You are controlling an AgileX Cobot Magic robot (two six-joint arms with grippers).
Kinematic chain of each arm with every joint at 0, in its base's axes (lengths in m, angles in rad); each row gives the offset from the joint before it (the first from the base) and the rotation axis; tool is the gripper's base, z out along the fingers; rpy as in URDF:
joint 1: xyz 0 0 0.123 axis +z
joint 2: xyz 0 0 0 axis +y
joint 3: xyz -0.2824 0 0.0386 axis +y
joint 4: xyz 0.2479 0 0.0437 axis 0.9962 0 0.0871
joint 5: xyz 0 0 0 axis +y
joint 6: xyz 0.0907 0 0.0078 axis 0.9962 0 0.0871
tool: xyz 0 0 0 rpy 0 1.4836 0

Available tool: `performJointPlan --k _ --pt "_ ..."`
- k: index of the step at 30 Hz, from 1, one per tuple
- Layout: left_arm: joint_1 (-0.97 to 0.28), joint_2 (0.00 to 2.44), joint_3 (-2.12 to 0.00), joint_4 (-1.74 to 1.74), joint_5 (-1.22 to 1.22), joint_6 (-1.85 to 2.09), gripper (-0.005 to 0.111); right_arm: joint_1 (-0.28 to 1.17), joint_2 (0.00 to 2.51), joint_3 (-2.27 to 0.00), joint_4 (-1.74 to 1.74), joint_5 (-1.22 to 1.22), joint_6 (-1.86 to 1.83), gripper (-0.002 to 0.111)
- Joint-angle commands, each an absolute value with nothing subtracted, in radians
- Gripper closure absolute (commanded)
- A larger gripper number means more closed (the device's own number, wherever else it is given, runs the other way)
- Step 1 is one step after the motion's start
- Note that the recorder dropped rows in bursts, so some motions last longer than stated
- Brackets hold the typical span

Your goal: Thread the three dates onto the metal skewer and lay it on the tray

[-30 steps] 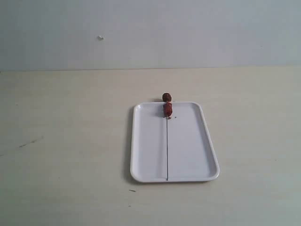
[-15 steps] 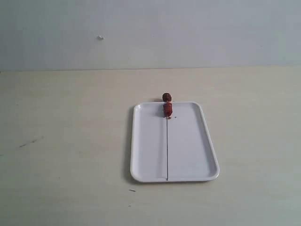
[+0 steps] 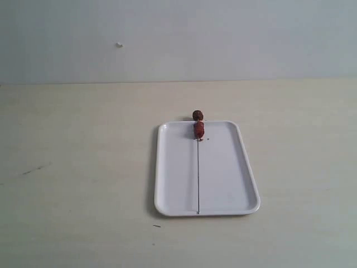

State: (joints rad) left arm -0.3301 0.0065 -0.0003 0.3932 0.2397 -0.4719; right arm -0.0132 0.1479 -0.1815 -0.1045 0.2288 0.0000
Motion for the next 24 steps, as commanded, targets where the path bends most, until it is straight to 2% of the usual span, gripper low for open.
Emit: performJointPlan --k 1,8,24 --pt "-0.328 0.000 0.000 0.384 0.239 -0.478 0.107 -0.099 0.037 -0.176 -0.108 0.360 0.000 0.108" --pt "-0.328 0.000 0.000 0.384 0.239 -0.478 0.107 -0.174 0.000 -0.148 -0.107 0.393 0.030 0.108" --pt "-0.328 0.000 0.000 0.384 0.242 -0.476 0.107 -0.174 0.000 -0.055 -0.107 0.375 0.184 0.108"
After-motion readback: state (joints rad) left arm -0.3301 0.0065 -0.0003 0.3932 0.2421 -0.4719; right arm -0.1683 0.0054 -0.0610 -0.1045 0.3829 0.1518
